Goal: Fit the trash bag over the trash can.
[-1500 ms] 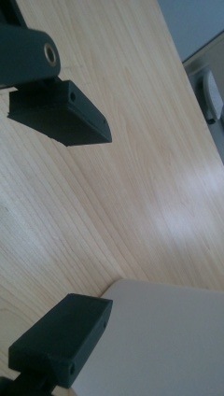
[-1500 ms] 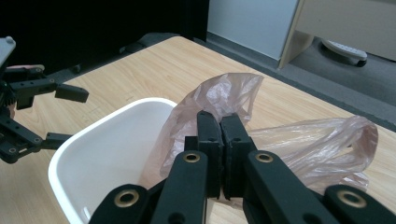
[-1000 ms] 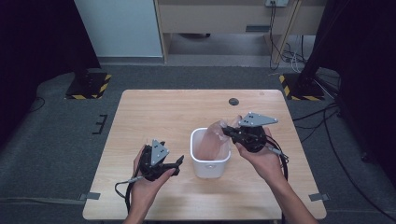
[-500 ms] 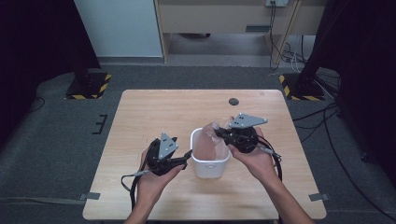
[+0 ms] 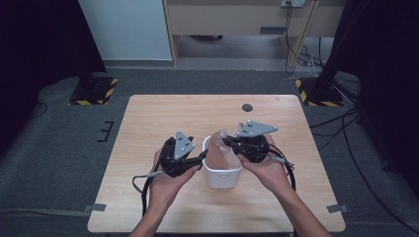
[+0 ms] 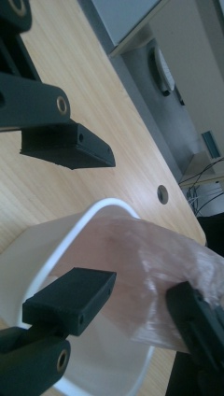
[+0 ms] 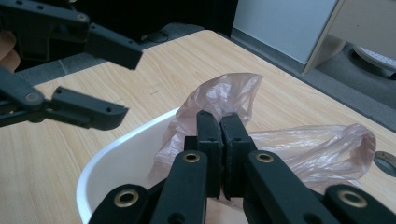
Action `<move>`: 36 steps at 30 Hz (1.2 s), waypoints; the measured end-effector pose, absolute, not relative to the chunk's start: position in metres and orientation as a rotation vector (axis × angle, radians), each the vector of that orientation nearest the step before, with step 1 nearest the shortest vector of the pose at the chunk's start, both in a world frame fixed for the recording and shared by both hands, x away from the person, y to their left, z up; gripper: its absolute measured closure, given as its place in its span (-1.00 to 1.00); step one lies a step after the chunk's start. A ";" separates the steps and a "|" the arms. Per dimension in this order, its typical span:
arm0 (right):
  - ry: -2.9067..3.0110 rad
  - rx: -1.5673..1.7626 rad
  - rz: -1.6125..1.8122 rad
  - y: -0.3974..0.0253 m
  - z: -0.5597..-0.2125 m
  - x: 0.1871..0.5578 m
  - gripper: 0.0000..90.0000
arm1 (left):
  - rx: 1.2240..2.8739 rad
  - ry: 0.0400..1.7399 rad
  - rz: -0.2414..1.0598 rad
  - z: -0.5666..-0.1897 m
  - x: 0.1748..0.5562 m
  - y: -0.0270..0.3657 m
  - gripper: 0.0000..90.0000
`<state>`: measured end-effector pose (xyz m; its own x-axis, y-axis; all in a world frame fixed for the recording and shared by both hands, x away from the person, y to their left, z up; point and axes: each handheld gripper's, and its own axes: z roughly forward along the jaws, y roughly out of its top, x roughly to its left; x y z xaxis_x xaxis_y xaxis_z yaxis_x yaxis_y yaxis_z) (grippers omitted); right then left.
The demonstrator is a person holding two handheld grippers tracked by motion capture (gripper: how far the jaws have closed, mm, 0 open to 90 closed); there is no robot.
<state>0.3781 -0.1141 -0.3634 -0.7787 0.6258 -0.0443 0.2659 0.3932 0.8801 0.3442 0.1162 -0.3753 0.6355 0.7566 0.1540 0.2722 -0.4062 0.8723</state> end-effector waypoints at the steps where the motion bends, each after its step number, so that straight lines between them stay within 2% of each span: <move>1: 2.289 0.771 1.341 -0.113 -0.363 0.378 0.97 | 1.969 0.801 0.688 -0.374 0.345 0.115 -0.14; 15: 2.302 0.778 1.347 -0.110 -0.356 0.379 0.97 | 2.090 0.669 0.641 -0.370 0.357 0.084 -0.13; 18: 2.301 0.784 1.353 -0.110 -0.355 0.380 0.97 | 2.118 0.659 0.644 -0.371 0.359 0.081 -0.07; 19: 2.302 0.786 1.357 -0.110 -0.355 0.380 0.97 | 2.121 0.655 0.636 -0.371 0.360 0.080 0.04; 21: 2.304 0.786 1.355 -0.110 -0.355 0.380 0.97 | 2.126 0.642 0.642 -0.371 0.359 0.080 0.09; 23: 2.308 0.785 1.349 -0.109 -0.355 0.379 0.97 | 2.127 0.627 0.638 -0.371 0.359 0.080 0.41; 24: 2.308 0.785 1.349 -0.109 -0.355 0.379 0.97 | 2.131 0.621 0.634 -0.371 0.359 0.079 0.41; 25: 2.309 0.781 1.348 -0.109 -0.356 0.379 0.96 | 2.137 0.610 0.630 -0.371 0.359 0.079 0.50; 28: 2.308 0.782 1.346 -0.109 -0.356 0.379 0.93 | 2.147 0.602 0.636 -0.371 0.358 0.077 0.86; 31: 2.287 0.771 1.344 -0.113 -0.354 0.376 0.72 | 2.133 0.630 0.612 -0.370 0.359 0.078 0.98; 33: 2.247 0.760 1.352 -0.120 -0.350 0.369 0.39 | 2.114 0.653 0.609 -0.369 0.359 0.079 1.00; 36: 2.228 0.751 1.365 -0.125 -0.348 0.365 0.32 | 2.090 0.690 0.603 -0.369 0.361 0.082 1.00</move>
<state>0.3647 -0.1252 -0.3476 -0.7660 0.6389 -0.0711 0.2269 0.3722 0.9000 0.3613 0.0819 -0.3694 0.7333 0.6580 0.1711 0.2572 -0.5014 0.8261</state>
